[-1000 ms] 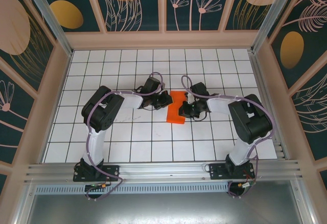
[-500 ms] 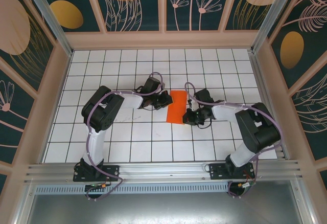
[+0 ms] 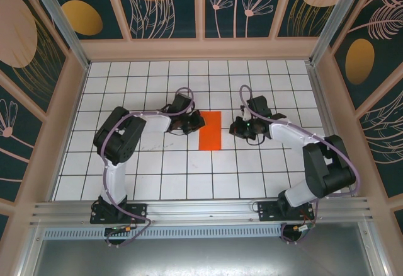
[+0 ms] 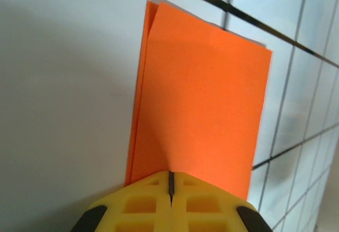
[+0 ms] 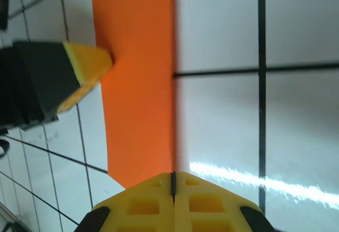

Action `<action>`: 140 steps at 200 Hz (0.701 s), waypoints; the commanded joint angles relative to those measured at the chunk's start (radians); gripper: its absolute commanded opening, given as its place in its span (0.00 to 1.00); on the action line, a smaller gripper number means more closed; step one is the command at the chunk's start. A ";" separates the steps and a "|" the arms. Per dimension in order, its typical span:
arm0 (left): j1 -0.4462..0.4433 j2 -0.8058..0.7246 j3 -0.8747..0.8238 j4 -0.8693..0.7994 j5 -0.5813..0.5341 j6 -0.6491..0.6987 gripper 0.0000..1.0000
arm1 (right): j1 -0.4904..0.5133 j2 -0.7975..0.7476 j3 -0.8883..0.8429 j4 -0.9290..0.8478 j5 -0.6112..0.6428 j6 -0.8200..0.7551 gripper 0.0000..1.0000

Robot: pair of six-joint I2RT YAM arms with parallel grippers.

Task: Fold a paper plane with a square sheet of paper (pick it up from the middle)
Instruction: Rotate the square sheet of paper at the center of the table.

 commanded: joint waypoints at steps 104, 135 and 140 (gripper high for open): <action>0.047 -0.179 -0.024 0.123 0.092 0.072 0.16 | 0.084 0.297 0.187 0.176 -0.048 0.152 0.00; 0.045 -0.123 0.028 0.108 0.123 0.070 0.16 | 0.089 0.346 0.208 0.194 -0.063 0.171 0.00; 0.045 -0.118 0.032 0.101 0.121 0.070 0.16 | 0.091 0.353 0.214 0.194 -0.063 0.171 0.00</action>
